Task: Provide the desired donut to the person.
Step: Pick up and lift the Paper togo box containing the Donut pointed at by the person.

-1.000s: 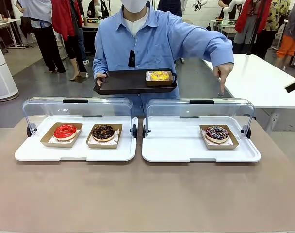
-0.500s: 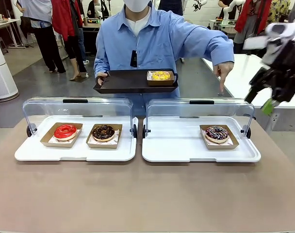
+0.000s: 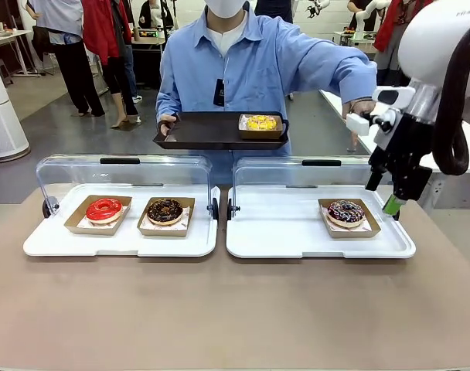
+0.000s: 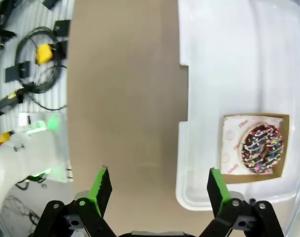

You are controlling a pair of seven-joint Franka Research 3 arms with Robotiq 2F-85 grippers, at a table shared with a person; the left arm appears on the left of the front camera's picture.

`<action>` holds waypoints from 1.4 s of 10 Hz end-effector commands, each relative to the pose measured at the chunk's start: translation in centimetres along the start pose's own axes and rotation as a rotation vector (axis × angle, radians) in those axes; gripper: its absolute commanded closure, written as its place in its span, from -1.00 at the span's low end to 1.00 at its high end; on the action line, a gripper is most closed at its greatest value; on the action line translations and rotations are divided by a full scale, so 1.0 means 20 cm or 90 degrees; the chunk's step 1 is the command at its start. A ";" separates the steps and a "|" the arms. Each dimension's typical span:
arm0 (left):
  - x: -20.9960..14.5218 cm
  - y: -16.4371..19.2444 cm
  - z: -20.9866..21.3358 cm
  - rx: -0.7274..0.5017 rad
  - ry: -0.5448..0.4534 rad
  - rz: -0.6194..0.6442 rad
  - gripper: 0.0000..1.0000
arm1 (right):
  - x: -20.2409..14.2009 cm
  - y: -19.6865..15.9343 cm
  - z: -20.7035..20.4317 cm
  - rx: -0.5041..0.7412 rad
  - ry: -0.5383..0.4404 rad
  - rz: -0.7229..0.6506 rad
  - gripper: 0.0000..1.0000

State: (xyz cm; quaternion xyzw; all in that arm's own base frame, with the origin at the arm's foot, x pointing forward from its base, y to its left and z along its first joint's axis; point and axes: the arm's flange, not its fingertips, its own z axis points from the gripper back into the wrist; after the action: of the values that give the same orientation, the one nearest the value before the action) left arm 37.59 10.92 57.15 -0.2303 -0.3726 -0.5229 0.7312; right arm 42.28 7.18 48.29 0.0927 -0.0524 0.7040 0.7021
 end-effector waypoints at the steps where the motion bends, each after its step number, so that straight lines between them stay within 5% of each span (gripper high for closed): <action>1: 0.00 0.00 0.00 -0.001 -0.010 0.002 -1.00 | -0.02 0.03 -0.09 -0.053 0.006 -0.003 -1.00; 3: 0.00 0.00 0.00 -0.001 -0.010 0.002 -1.00 | -0.04 0.03 -0.09 -0.056 -0.044 0.022 -1.00; 4: 0.00 0.00 0.00 -0.001 -0.010 0.002 -1.00 | -0.01 0.00 -0.08 -0.036 0.000 0.000 -1.00; 11: 0.00 0.00 0.00 -0.001 -0.010 0.002 -1.00 | -0.02 0.01 -0.09 -0.043 -0.008 0.005 -1.00; 14: 0.00 0.00 0.00 -0.001 -0.010 0.002 -1.00 | 0.10 0.02 -0.24 -0.081 0.076 -0.012 -1.00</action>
State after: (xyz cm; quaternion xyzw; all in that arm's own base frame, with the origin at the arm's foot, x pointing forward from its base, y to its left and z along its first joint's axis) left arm 37.59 10.92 57.16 -0.2302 -0.3727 -0.5229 0.7312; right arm 41.92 8.76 45.47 0.0410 -0.0682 0.7048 0.7050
